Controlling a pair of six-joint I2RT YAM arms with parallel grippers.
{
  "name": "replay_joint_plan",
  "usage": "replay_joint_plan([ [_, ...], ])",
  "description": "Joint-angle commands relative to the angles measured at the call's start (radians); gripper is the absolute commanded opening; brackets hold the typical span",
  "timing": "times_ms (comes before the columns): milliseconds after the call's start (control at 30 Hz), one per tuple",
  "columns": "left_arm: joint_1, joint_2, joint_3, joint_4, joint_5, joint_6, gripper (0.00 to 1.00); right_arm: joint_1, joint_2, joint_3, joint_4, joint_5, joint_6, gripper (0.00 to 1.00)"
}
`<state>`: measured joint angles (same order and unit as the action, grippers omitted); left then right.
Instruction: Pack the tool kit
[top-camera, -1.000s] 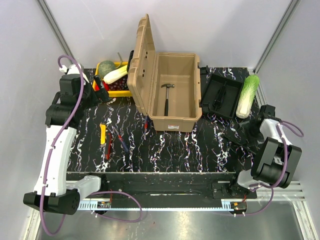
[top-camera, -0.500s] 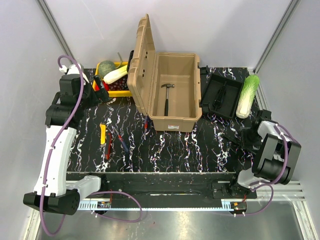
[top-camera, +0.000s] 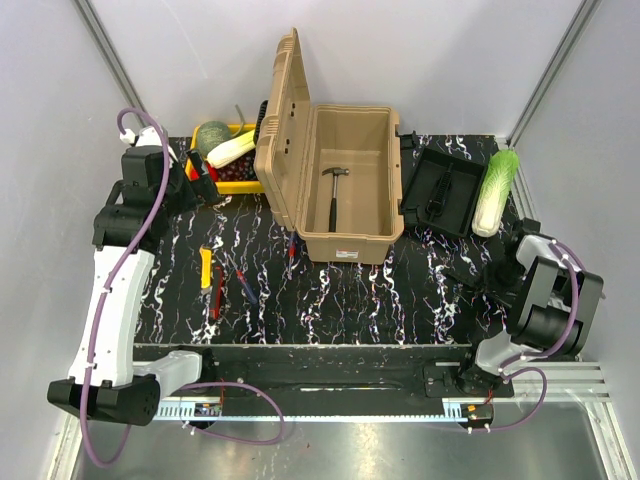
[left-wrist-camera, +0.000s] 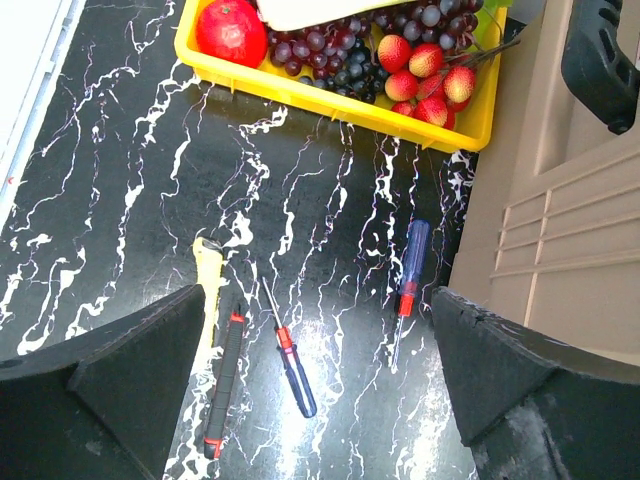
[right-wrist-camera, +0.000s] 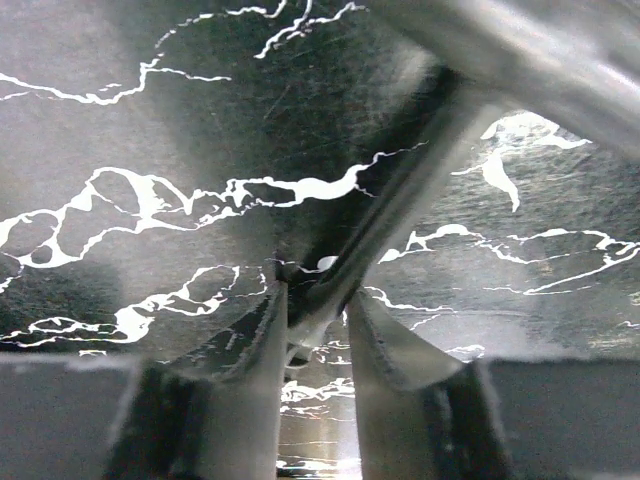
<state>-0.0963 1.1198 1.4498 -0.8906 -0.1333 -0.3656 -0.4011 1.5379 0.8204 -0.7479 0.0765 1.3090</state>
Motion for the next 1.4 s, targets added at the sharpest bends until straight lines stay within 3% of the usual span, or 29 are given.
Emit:
replay_joint_plan([
  [0,-0.002,0.006,0.057,0.036,-0.028,0.01,0.99,0.005,0.059,-0.02,0.094,0.1,0.073,0.26],
  [100,-0.002,0.009,0.064,0.035,-0.037,0.013,0.99,0.005,0.036,-0.018,0.091,0.111,0.072,0.01],
  [133,-0.002,0.011,0.069,0.033,-0.037,0.014,0.99,0.007,0.024,-0.015,0.087,0.118,0.07,0.0],
  [633,0.0,0.002,0.066,0.032,-0.046,0.01,0.99,0.07,-0.303,0.261,-0.01,0.261,-0.075,0.0],
  [767,-0.002,-0.005,0.058,0.03,-0.039,0.005,0.99,0.154,-0.309,0.371,0.134,0.191,-0.244,0.0],
  [1133,-0.002,-0.031,0.024,0.03,-0.032,-0.001,0.99,0.657,-0.063,0.761,0.435,0.043,-0.813,0.0],
  [1367,0.0,-0.035,0.017,0.036,-0.029,-0.004,0.99,0.876,0.285,1.052,0.254,0.049,-1.051,0.0],
])
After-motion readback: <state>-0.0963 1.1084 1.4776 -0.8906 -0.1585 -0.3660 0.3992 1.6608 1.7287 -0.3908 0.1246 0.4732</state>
